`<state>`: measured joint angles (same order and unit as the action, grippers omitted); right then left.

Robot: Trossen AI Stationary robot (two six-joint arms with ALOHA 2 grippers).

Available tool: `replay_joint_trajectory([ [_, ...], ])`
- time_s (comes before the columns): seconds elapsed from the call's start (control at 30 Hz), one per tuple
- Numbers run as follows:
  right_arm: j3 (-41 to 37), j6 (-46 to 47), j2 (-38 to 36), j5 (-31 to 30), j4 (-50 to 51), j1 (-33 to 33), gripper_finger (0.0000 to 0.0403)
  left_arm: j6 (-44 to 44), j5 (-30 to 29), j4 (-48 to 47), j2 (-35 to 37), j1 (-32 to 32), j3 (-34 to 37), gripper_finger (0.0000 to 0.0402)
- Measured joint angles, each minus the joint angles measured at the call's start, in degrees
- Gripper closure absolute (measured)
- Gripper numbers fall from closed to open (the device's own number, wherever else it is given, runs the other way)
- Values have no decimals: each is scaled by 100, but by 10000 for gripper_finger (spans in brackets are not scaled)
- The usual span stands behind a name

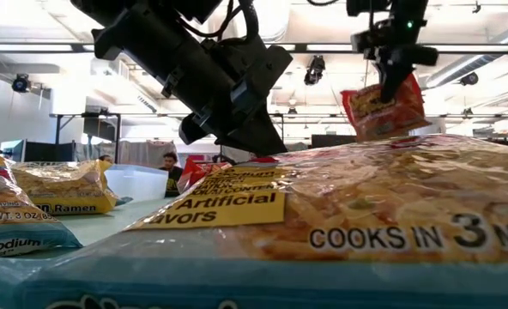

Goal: Sort Maruchan noodles
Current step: Put the orange noodle pack into the orange bin

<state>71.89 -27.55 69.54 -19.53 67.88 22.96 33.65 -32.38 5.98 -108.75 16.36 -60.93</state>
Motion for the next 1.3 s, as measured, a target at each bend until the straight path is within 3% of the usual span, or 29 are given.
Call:
replay_joint_trajectory([
  [0.5, -156, -1109, 1123, -318, -3, 564, 392, -13, -2, -9, -18, -49, 0, 402],
  [0.77, -156, -1495, 1605, 270, -113, 1071, 391, -15, -11, -160, -22, -79, -2, 402],
  [1.17, -156, -801, 1919, 327, -590, 1648, 389, -79, -33, -251, -22, -190, 0, 402],
  [1.3, -156, -696, 1961, 303, -737, 1754, 369, -81, -31, -251, -22, -221, 0, 402],
])
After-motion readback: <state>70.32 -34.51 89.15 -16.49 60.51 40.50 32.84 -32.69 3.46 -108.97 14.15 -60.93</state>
